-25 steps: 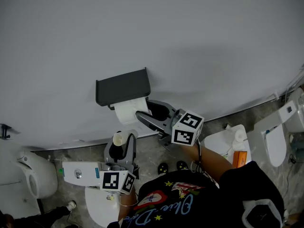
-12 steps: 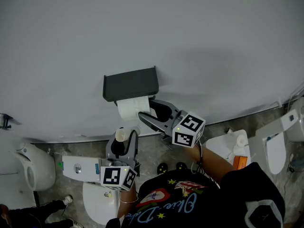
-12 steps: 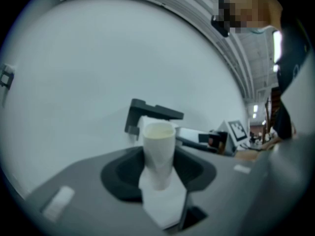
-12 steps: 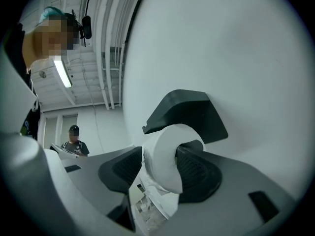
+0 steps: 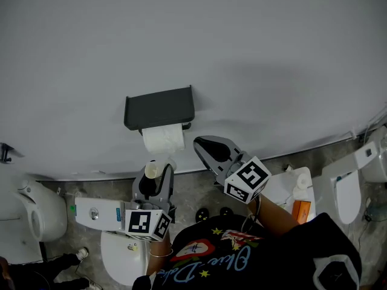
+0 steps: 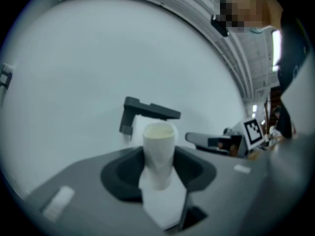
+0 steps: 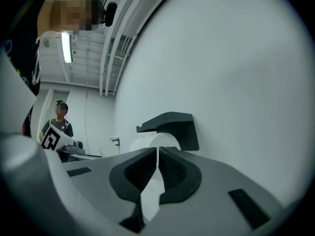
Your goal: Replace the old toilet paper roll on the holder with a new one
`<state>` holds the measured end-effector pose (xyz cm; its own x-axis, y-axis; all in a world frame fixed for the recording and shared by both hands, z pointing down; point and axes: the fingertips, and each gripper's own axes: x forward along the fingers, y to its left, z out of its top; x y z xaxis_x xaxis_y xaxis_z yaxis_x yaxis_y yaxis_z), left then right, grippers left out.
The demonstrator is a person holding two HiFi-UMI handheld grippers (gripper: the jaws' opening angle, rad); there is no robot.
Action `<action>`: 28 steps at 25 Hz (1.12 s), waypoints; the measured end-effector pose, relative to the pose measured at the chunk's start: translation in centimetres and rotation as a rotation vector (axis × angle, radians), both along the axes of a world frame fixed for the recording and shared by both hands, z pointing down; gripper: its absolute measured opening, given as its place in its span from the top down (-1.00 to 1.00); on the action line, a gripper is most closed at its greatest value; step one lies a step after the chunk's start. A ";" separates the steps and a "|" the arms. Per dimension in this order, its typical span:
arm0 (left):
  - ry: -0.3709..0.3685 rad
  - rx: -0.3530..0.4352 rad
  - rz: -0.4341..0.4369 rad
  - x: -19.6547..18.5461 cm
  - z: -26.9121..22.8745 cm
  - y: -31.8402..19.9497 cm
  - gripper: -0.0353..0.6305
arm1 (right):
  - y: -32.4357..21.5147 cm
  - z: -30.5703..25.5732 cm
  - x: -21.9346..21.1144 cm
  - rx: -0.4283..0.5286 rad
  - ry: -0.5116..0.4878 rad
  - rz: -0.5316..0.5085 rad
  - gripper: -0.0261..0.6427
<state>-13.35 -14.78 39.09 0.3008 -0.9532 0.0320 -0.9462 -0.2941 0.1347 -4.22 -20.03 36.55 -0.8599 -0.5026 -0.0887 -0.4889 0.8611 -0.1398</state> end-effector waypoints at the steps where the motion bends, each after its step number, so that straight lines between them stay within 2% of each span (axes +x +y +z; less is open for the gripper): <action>1: -0.002 0.000 0.002 0.1 0.0 0.0 0.36 | 0.1 -0.1 0.3 -0.001 -0.007 0.004 0.86; 4: -0.009 -0.001 0.002 0.5 -0.2 -0.1 0.36 | 0.2 -0.1 0.9 -0.030 -0.018 0.006 0.88; 8: -0.010 -0.001 -0.001 0.7 -0.1 0.0 0.36 | 0.3 0.1 1.4 -0.013 0.016 0.024 0.88; 17: -0.009 0.000 -0.014 0.9 -0.1 0.0 0.36 | 0.1 -0.4 2.0 -0.026 -0.009 0.038 0.88; 28: -0.018 -0.001 -0.024 0.7 -0.3 0.1 0.36 | 0.1 -0.7 1.6 0.004 0.005 0.031 0.88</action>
